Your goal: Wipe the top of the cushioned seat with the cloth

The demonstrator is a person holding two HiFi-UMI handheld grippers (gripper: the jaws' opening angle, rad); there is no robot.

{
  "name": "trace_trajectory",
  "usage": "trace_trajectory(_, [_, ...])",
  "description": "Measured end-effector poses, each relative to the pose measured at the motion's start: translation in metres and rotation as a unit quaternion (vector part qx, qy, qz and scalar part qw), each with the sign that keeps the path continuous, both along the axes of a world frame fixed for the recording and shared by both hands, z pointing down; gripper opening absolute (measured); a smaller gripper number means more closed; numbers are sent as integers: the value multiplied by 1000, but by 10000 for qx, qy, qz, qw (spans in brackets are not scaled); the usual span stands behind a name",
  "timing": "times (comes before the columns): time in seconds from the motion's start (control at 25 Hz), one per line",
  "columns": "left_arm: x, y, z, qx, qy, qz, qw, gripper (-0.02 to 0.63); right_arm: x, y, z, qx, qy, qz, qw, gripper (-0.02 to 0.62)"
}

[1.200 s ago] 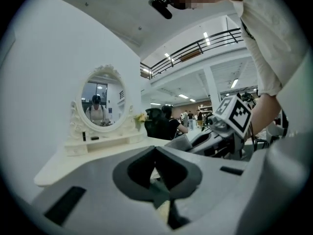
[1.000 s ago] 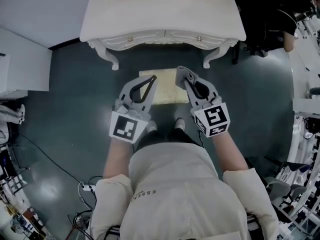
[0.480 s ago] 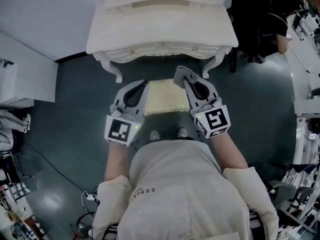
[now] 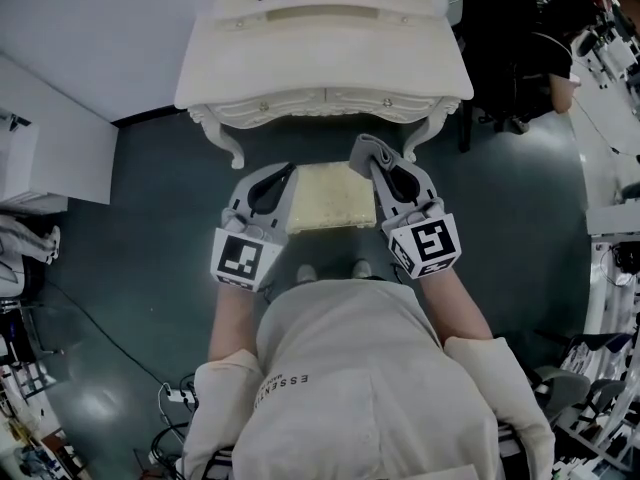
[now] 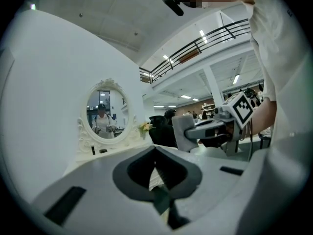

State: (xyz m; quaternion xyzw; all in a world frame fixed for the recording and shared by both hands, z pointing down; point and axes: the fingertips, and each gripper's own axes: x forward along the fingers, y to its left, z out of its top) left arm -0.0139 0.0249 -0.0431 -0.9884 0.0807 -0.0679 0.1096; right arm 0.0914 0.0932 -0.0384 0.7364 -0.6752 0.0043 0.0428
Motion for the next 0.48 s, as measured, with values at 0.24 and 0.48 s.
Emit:
trace_trajectory(0.24, [0, -2, -1, -1, -40, -46, 10000, 0, 6, -1, 0, -38, -4, 115, 9999, 26])
trace_trajectory(0.48, [2, -2, 5, -53, -135, -5, 9999, 0, 9, -2, 4, -84, -54, 209, 9997, 27])
